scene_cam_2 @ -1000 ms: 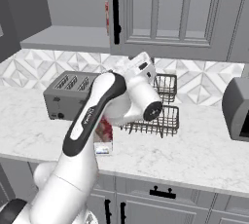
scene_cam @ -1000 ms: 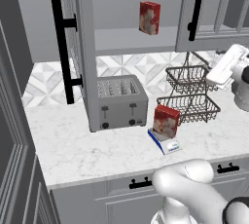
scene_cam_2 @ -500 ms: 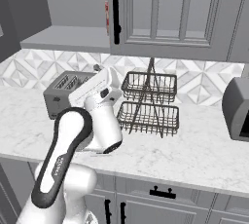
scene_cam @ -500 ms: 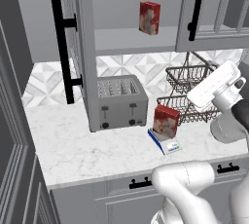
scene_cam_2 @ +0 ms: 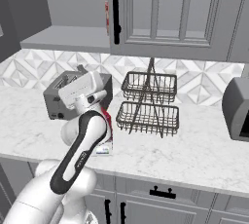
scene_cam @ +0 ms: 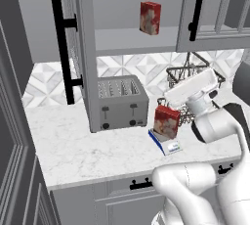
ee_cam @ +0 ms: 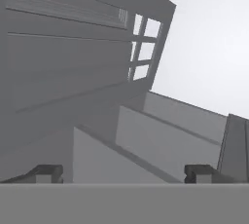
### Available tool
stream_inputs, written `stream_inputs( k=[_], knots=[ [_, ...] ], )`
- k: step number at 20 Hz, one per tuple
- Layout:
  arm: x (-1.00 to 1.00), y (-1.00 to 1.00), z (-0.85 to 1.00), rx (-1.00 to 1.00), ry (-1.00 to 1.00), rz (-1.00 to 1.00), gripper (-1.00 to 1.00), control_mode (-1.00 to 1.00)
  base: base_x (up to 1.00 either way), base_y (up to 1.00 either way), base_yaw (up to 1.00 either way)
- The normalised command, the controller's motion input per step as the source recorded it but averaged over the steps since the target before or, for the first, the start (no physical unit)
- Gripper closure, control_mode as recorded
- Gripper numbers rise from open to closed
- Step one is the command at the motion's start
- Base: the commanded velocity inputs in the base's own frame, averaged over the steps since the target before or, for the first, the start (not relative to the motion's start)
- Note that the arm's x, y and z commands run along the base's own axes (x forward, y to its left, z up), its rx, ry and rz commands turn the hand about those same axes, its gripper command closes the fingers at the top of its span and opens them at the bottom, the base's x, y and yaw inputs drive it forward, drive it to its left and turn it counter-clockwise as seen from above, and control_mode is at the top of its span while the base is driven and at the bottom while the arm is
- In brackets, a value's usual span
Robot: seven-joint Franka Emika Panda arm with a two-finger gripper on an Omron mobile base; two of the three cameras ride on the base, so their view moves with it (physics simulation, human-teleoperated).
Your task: Pick the cereal and place it on the digital scale for weighing, and close the cabinet.
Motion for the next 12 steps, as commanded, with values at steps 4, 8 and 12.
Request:
stream_inputs(
  k=[4, 8, 12],
  knots=[
    [-0.06, 0.66, -0.06, 0.1, -0.14, 0.0, -1.0, -1.0, 0.0, 0.0, 0.0],
    [-0.18, 0.6, -0.08, 0.12, -0.09, 0.02, -1.0, -1.0, 0.0, 0.0, 0.0],
    [-0.09, 0.47, -0.07, 0.17, 0.03, 0.04, -1.0, -1.0, 0.0, 0.0, 0.0]
  ],
)
